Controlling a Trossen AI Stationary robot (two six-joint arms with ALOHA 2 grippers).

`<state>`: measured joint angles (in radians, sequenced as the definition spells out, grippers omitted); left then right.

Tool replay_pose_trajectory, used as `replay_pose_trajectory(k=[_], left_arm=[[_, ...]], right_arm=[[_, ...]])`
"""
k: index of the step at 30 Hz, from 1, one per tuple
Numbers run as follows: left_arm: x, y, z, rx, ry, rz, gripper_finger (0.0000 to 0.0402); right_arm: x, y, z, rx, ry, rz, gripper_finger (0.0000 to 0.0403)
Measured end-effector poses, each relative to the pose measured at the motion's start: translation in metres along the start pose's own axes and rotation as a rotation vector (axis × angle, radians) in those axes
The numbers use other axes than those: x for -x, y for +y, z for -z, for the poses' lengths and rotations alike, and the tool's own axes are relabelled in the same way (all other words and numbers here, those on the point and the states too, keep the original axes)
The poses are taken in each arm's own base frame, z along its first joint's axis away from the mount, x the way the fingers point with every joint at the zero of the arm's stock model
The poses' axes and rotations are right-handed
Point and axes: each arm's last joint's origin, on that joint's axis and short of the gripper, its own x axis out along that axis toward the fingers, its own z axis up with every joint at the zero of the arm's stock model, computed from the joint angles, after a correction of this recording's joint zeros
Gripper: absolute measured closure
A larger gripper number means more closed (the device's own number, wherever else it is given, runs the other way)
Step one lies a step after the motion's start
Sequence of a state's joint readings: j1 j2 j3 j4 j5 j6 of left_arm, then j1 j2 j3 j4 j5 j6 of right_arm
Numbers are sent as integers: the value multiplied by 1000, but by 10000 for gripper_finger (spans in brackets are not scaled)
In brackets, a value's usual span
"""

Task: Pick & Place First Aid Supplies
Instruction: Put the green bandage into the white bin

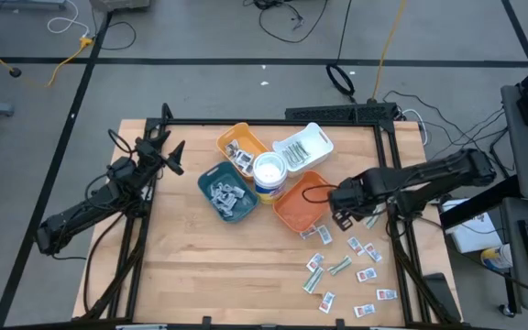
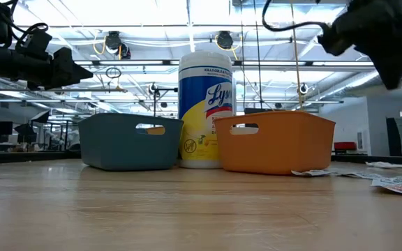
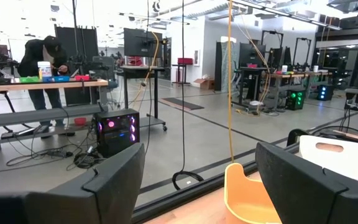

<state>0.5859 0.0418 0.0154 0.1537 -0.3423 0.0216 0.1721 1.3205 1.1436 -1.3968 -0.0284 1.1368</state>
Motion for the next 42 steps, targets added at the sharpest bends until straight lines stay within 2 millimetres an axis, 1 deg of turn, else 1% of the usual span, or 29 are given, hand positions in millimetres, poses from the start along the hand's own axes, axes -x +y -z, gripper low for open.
replay_pose_trajectory(k=[2, 4, 8, 12, 22, 27, 30, 32, 34, 37, 42], left_arm=[[0, 0, 0, 0, 0, 0, 94], [0, 0, 0, 0, 0, 0, 94], [0, 0, 0, 0, 0, 0, 94], [0, 0, 0, 0, 0, 0, 94], [0, 0, 0, 0, 0, 0, 94], [0, 0, 0, 0, 0, 0, 94], [0, 0, 0, 0, 0, 0, 94], [0, 0, 0, 0, 0, 0, 94], [0, 0, 0, 0, 0, 0, 94], [0, 0, 0, 0, 0, 0, 94], [0, 0, 0, 0, 0, 0, 94]], right_arm=[[5, -1, -3, -4, -3, -11, 402], [5, -1, -10, -11, 0, -10, 402], [3, -3, -37, -22, 19, 6, 402], [6, -6, -75, -16, 28, 1, 402], [17, -17, -186, -32, -9, -34, 402], [22, -19, -230, -43, -29, -53, 403], [23, -21, -246, -56, -29, -54, 403], [19, -20, -255, -65, -33, -56, 403], [12, -18, -263, -68, -54, -63, 403], [-5, -12, -274, -67, -81, -75, 403], [-30, -7, -280, -65, -86, -78, 403]])
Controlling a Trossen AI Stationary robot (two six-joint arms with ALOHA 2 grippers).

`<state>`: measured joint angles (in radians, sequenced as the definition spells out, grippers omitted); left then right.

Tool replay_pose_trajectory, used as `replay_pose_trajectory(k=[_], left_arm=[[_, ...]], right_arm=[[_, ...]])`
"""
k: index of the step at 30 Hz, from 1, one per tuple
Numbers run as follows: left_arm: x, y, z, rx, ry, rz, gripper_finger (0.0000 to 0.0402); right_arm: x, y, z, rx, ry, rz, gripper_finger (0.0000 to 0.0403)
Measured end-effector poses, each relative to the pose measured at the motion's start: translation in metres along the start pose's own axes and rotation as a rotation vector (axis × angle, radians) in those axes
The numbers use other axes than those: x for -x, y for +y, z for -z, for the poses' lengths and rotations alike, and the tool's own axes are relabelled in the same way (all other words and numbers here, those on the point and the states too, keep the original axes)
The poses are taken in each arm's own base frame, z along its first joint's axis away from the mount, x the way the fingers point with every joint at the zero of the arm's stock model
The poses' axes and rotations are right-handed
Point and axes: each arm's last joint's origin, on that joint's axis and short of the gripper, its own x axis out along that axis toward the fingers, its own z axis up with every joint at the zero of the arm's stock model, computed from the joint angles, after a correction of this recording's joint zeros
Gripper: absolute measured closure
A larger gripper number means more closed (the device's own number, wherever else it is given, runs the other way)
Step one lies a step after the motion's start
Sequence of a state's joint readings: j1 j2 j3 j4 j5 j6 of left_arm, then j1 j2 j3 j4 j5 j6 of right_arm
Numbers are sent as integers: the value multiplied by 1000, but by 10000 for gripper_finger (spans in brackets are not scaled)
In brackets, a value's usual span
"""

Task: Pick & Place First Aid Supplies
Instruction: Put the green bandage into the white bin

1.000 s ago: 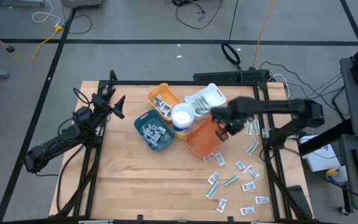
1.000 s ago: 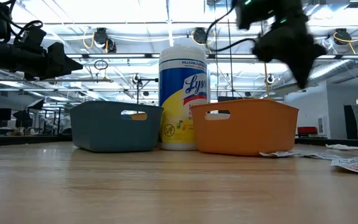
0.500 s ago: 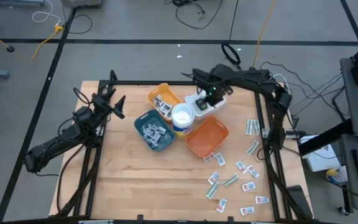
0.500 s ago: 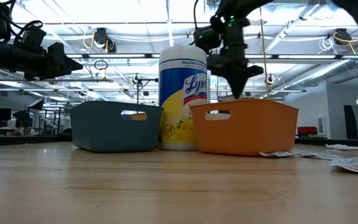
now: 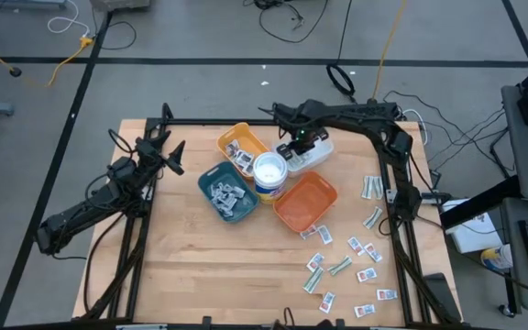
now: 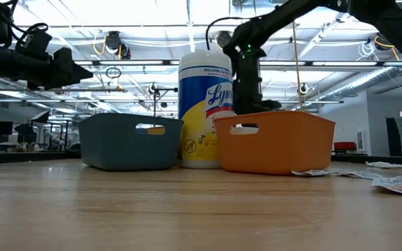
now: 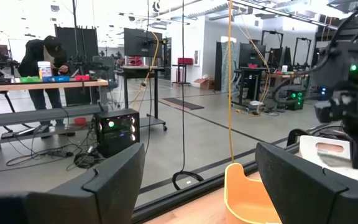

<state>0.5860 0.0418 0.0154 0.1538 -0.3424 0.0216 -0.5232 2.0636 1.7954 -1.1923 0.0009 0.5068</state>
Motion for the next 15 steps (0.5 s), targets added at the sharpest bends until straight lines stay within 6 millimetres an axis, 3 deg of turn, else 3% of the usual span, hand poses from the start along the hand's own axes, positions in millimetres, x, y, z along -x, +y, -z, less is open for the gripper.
replay_pose_trajectory(k=[5, 9, 15], left_arm=[[0, 0, 0, 0, 0, 0, 94], [0, 0, 0, 0, 0, 0, 94], [0, 0, 0, 0, 0, 0, 94]], right_arm=[[-19, 0, 1, -3, -14, -10, 403], [-20, 0, 0, 11, -28, -17, 391], [-20, 2, 0, 24, -17, -64, 320]])
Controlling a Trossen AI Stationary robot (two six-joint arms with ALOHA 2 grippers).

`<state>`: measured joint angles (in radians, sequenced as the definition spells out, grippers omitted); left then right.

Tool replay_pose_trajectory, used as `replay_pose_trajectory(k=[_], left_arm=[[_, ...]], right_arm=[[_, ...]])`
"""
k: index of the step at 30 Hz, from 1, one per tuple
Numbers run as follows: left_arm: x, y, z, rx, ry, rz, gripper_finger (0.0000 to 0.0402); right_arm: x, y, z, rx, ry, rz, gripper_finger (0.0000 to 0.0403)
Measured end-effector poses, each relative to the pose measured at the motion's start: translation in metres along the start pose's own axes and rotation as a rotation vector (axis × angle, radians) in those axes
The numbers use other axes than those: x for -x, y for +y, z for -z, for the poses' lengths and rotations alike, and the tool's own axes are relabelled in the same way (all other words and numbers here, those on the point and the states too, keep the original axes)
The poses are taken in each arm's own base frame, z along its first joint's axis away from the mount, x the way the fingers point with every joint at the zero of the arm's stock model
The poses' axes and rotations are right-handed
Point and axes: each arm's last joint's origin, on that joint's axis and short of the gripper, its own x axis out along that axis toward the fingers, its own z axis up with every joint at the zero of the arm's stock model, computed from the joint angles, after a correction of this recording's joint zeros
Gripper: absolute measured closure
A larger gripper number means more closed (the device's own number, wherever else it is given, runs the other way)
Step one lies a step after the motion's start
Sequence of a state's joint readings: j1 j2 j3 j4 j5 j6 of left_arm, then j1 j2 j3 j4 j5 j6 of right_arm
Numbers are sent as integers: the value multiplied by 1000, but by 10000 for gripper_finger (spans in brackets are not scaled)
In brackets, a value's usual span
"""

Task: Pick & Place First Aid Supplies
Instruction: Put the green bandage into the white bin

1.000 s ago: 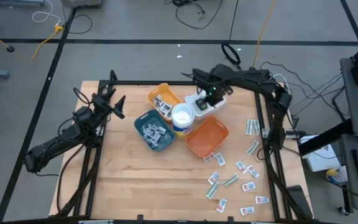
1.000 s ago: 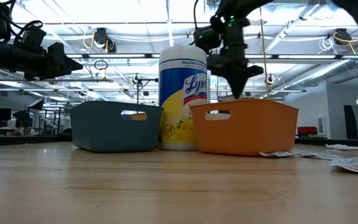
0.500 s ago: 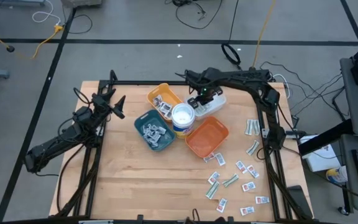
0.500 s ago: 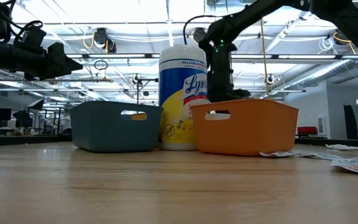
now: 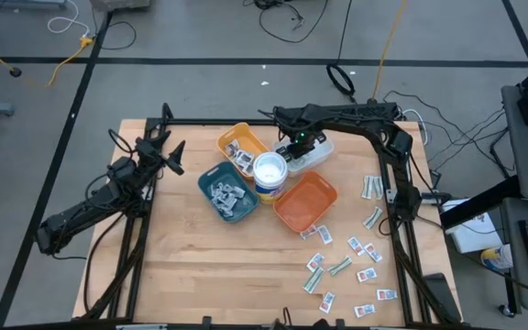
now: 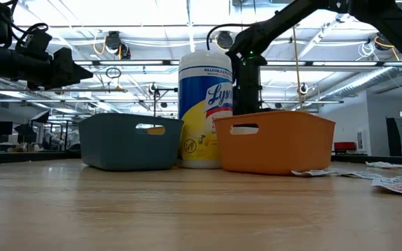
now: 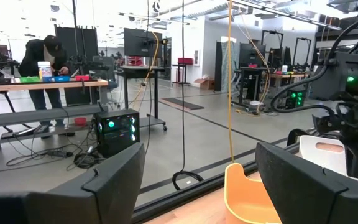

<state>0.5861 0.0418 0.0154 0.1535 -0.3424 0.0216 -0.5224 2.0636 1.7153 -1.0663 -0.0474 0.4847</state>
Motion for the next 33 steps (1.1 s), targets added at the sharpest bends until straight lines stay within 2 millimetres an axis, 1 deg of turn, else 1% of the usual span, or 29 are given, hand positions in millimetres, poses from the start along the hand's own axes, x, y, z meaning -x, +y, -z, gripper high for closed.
replay_pose_trajectory(k=[6, 8, 10, 16, 20, 25, 29, 33], left_arm=[[0, 0, 0, 0, 0, 0, 94], [0, 0, 0, 0, 0, 0, 94], [0, 0, 0, 0, 0, 0, 94], [0, 0, 0, 0, 0, 0, 94], [0, 0, 0, 0, 0, 0, 94], [0, 0, 0, 0, 0, 0, 94], [0, 0, 0, 0, 0, 0, 94], [0, 0, 0, 0, 0, 0, 94]], right_arm=[[1, -1, -1, -8, -14, 14, 216], [7, -4, 0, -52, -21, 11, 195], [17, -8, 1, -126, -37, 3, 183], [34, -16, 5, -333, -46, -5, 180], [43, -20, 7, -434, -66, -14, 186], [52, -24, 12, -517, -96, 25, 190], [58, -35, 32, -555, -85, 30, 190], [51, -48, 59, -598, -47, 63, 190]])
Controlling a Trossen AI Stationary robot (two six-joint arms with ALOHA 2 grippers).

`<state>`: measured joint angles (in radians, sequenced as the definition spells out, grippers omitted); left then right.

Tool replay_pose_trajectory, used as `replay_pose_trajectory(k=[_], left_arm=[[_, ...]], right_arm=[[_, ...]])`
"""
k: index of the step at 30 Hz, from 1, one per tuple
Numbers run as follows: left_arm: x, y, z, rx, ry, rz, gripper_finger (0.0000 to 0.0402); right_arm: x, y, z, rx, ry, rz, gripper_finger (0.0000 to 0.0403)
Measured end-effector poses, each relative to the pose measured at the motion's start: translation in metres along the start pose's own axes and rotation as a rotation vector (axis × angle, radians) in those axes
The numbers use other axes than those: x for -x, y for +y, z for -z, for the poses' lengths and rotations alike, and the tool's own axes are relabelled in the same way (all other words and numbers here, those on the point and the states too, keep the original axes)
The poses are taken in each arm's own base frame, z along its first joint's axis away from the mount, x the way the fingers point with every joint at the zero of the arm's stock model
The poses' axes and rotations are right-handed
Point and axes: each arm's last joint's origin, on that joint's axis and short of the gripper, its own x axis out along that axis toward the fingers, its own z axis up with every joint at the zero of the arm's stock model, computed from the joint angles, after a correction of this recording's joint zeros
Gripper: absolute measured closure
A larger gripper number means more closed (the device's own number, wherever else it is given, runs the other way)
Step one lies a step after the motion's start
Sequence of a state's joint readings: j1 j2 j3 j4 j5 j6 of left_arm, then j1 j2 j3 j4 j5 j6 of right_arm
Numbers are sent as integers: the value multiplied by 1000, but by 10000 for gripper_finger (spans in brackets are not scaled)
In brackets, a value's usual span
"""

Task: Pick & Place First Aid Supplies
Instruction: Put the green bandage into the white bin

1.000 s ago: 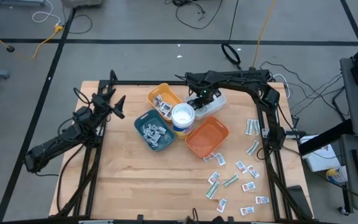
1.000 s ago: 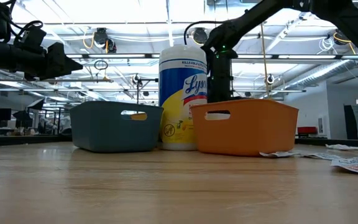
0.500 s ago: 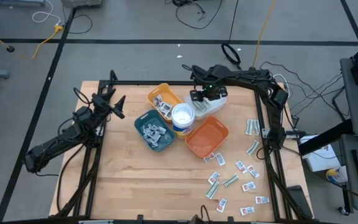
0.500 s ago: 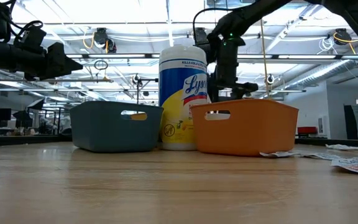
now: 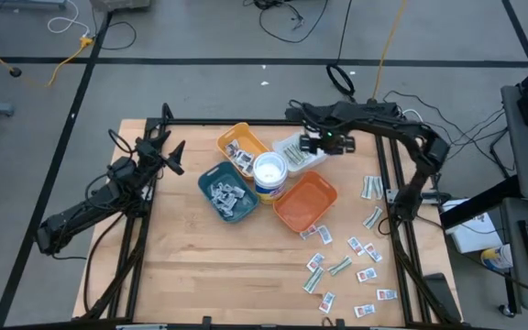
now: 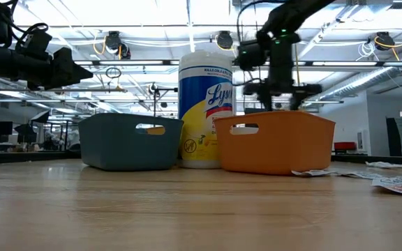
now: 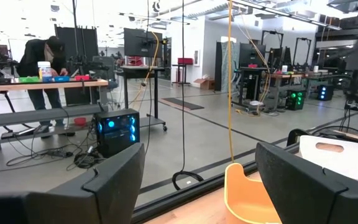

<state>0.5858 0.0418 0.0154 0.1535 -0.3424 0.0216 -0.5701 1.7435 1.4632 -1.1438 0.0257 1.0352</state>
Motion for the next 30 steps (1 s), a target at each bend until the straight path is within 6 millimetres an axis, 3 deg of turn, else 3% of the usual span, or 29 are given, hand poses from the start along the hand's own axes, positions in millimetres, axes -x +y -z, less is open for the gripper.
replay_pose_trajectory(k=[18, 23, 30], left_arm=[[0, 0, 0, 0, 0, 0, 94], [0, 0, 0, 0, 0, 0, 94], [0, 0, 0, 0, 0, 0, 94]], right_arm=[[-18, -112, 63, -148, 52, 94, 190], [-22, -134, 71, -175, 75, 142, 190], [-48, -150, 79, -189, 112, 212, 190]])
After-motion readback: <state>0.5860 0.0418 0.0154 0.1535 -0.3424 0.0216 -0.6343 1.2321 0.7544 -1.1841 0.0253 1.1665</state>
